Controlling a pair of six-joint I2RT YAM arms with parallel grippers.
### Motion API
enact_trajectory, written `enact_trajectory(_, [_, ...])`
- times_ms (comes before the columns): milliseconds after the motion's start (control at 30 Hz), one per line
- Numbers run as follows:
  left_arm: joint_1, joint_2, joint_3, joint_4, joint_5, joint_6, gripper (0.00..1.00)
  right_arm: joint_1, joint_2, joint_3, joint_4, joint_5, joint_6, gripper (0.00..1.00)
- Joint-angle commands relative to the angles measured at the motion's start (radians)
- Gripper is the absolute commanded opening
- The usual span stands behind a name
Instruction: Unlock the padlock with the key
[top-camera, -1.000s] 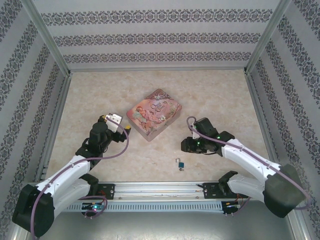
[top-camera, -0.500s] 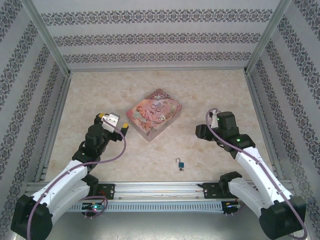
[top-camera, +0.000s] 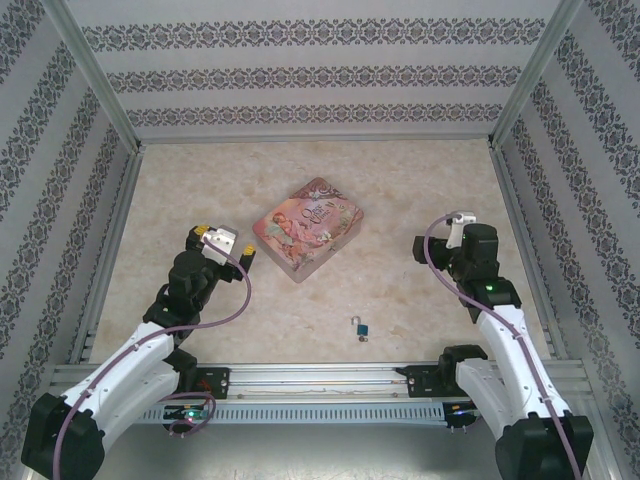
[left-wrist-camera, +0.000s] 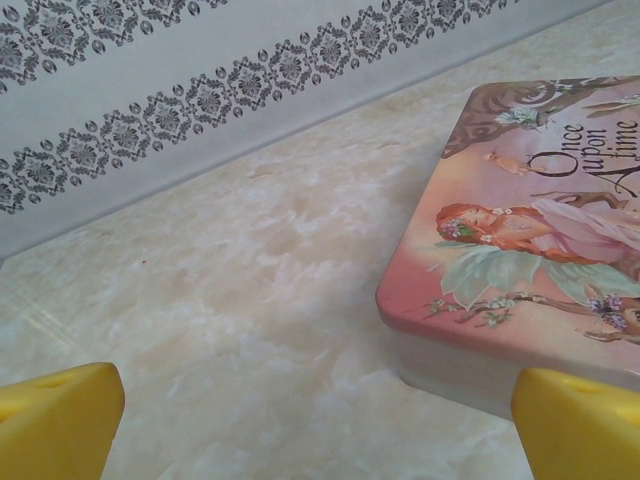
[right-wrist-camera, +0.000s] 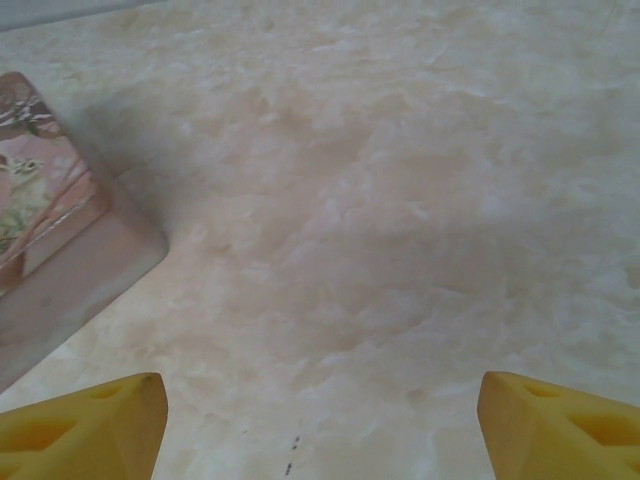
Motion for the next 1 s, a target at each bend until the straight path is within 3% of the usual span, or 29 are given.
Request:
enact_trajectory(0, [0.007,-0.018,-0.007,0.039,-0.015,0.023,1.0,-0.029,0.009,-0.054,0.141,0.008,-0.025,0.81])
enact_trajectory(100, [0.007,-0.026,-0.007,0.037,-0.025,0.029,0.99,-0.05,0.029,-0.102,0.24,0.016,-0.011,0.84])
enact_trajectory(267, [0.007,-0.036,-0.01,0.033,-0.045,0.04,0.99,-0.068,0.09,-0.174,0.397,0.106,0.008,0.98])
enact_trajectory(700, [0.007,-0.039,-0.021,0.037,-0.103,0.057,0.99,-0.098,0.341,-0.333,1.0,0.04,-0.006,0.98])
enact_trajectory(967, [0.007,-0.043,-0.025,0.036,-0.114,0.063,0.99,-0.099,0.453,-0.361,1.251,-0.026,-0.057,0.98])
